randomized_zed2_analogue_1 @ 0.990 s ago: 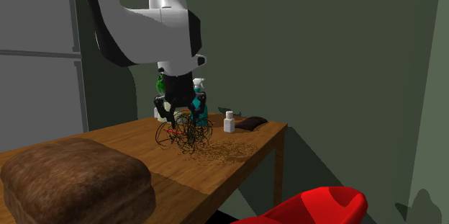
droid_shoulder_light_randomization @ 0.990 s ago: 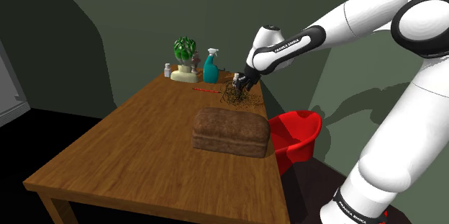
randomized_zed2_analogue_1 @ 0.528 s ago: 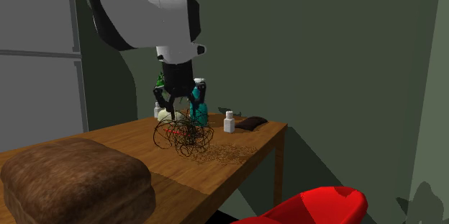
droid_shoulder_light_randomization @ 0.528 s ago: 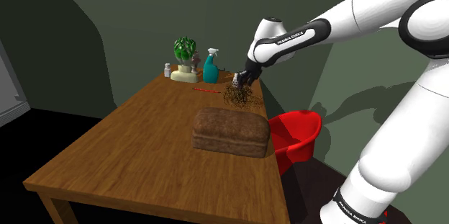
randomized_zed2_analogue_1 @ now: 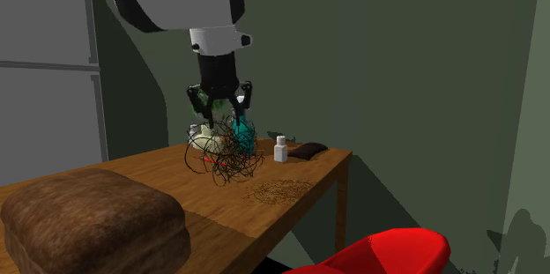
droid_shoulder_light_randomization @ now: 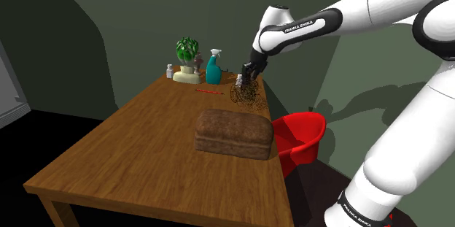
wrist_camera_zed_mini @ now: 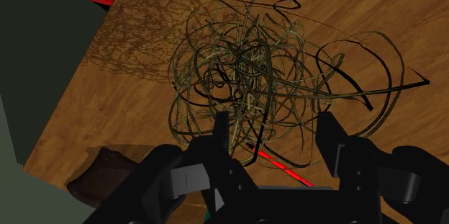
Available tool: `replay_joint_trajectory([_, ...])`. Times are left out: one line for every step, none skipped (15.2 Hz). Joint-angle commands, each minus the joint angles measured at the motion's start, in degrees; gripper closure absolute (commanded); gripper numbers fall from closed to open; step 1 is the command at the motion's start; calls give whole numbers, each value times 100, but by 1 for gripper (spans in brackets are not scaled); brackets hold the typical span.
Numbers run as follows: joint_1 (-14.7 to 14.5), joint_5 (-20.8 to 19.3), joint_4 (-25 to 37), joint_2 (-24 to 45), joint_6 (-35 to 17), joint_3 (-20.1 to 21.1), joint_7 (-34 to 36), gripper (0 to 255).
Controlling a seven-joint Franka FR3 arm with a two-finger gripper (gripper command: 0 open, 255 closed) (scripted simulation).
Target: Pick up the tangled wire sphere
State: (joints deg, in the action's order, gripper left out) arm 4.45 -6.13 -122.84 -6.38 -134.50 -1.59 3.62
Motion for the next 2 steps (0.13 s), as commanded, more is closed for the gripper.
replay_joint_trajectory([-4,4,46,-40,67,4,-2,255])
replay_joint_trajectory([-4,4,46,-39,67,4,-2,255])
